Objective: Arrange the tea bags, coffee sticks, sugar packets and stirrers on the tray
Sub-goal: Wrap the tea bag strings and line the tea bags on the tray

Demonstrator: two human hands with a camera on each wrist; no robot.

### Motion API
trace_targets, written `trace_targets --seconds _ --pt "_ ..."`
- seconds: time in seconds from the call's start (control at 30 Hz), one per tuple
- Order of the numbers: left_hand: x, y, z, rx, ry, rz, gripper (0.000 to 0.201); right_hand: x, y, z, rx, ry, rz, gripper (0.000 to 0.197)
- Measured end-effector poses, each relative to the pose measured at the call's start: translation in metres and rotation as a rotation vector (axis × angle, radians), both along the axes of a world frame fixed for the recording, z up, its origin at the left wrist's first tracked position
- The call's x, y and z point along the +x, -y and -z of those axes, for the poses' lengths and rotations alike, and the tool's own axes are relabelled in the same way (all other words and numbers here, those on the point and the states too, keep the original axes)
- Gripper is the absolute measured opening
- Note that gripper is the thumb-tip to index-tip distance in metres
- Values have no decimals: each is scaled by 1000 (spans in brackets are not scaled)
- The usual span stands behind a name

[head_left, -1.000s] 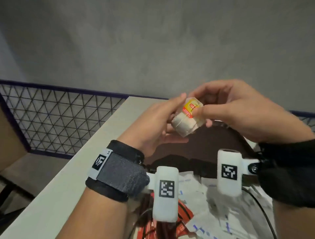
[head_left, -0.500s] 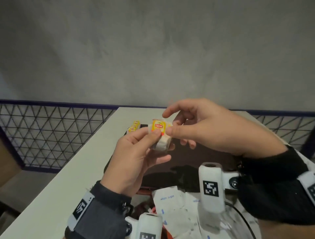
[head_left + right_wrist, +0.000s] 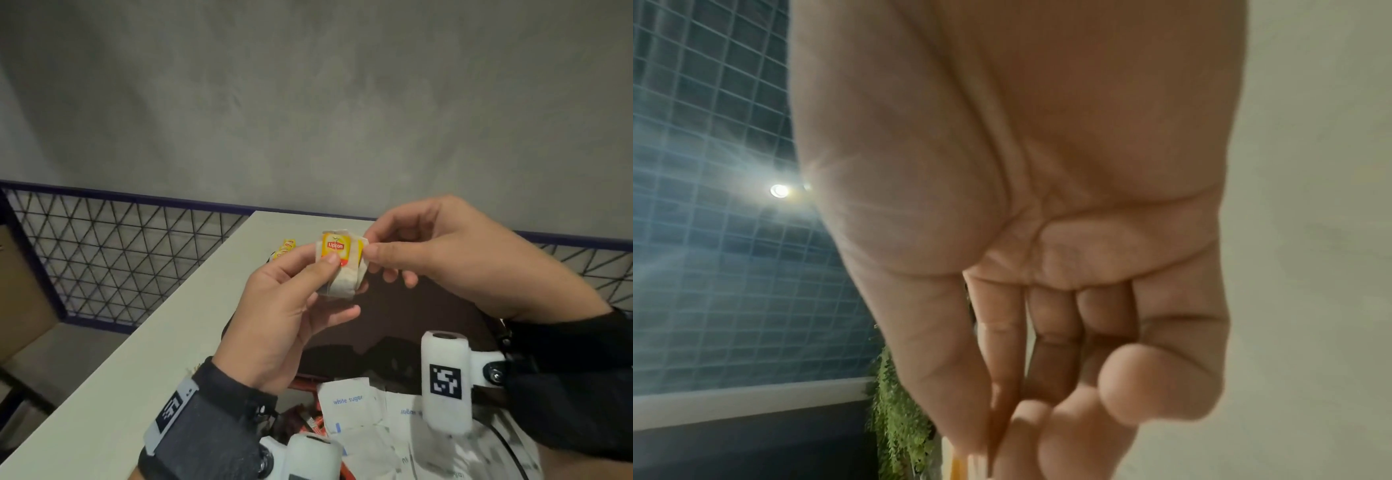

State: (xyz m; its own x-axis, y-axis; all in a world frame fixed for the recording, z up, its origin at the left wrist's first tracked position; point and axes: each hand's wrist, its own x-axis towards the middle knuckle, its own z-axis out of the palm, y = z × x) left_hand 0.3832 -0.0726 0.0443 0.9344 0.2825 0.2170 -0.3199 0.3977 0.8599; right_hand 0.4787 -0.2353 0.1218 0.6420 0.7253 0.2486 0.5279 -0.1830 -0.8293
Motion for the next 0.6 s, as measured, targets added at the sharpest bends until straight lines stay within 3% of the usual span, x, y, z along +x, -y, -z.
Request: trace_targets --seconds 0.27,0.6 --pt "1 -2 -1 -56 -7 -32 24 -4 -7 1 111 -115 5 14" --pt "3 -4 0 -131 -58 -77 21 -4 -10 1 137 -69 108 6"
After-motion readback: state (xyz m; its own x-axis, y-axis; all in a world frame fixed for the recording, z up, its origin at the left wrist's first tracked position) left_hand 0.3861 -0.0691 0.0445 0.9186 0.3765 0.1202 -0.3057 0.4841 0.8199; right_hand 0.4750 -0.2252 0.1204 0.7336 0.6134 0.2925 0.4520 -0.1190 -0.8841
